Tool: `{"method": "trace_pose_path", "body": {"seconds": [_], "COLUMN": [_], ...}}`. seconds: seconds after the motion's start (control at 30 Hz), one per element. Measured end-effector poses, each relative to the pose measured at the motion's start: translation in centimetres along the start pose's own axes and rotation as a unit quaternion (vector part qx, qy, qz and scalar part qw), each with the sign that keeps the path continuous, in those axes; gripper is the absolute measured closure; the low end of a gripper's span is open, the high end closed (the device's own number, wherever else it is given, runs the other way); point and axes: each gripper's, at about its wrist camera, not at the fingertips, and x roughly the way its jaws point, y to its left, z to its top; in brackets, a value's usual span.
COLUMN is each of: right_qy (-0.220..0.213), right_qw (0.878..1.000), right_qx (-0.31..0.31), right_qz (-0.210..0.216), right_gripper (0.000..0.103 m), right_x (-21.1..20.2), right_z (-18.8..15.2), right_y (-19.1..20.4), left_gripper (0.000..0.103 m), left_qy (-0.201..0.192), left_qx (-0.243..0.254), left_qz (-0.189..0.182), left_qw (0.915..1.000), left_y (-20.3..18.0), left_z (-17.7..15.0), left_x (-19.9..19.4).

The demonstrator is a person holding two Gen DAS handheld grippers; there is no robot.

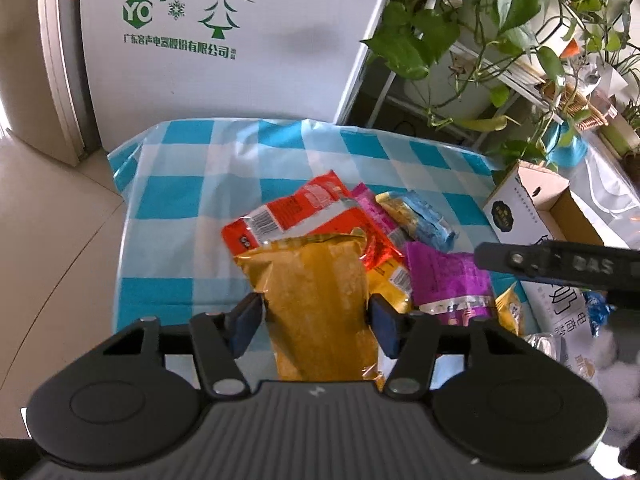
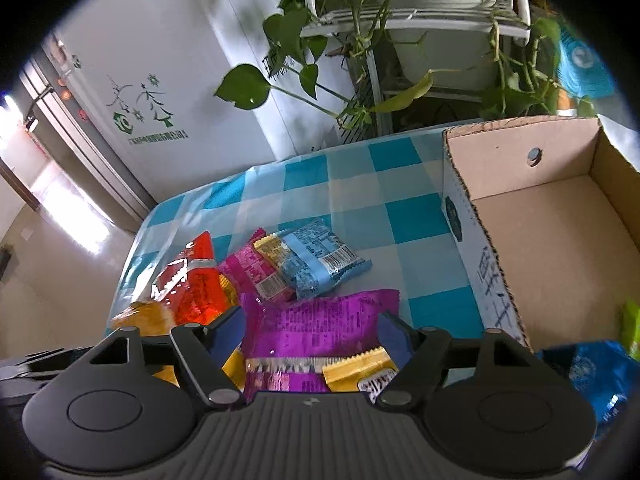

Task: Organize snacks
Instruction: 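Lower the left tool onto the yellow snack bag and close on it, then grasp the purple snack bag with the right tool while the left holds the yellow bag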

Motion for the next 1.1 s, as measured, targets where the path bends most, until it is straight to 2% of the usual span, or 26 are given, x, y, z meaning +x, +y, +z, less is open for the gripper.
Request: {"method": "trace_pose_path", "body": {"seconds": [0.17, 0.3, 0.5, 0.67, 0.8, 1.0, 1.1], "right_qy": [0.011, 0.044, 0.086, 0.121, 0.102, 0.08, 0.078], "right_qw": [1.0, 0.999, 0.994, 0.984, 0.977, 0.963, 0.956], "right_qx": [0.012, 0.016, -0.004, -0.08, -0.17, -0.256, -0.281], "right_qz": [-0.01, 0.007, 0.062, 0.107, 0.084, 0.03, 0.021], "right_gripper": [0.024, 0.022, 0.019, 0.019, 0.018, 0.016, 0.015], "right_x": [2.0, 3.1, 2.5, 1.3, -0.2, 0.2, 0.4], "right_z": [0.2, -0.3, -1.6, -3.2, -3.8, -3.8, -3.9], "right_y": [-0.3, -0.2, 0.8, 2.7, 4.1, 5.0, 5.2], "left_gripper": [0.045, 0.043, 0.042, 0.037, 0.03, 0.013, 0.013], "left_qy": [0.001, 0.001, 0.0, 0.004, 0.011, 0.018, 0.028], "left_qx": [0.003, -0.008, -0.014, -0.012, -0.017, -0.058, -0.08], "left_qz": [0.002, 0.009, 0.027, 0.025, 0.015, -0.014, -0.009], "left_qw": [1.0, 0.9999, 0.9995, 0.9996, 0.9997, 0.9981, 0.9963], "left_y": [0.8, 1.7, 2.7, 2.9, 2.9, 3.0, 3.4], "left_z": [-0.2, -0.1, 0.0, 0.0, -0.1, 0.0, -0.1], "left_x": [-0.2, -0.2, -0.2, -0.1, 0.0, 0.1, 0.5]}}
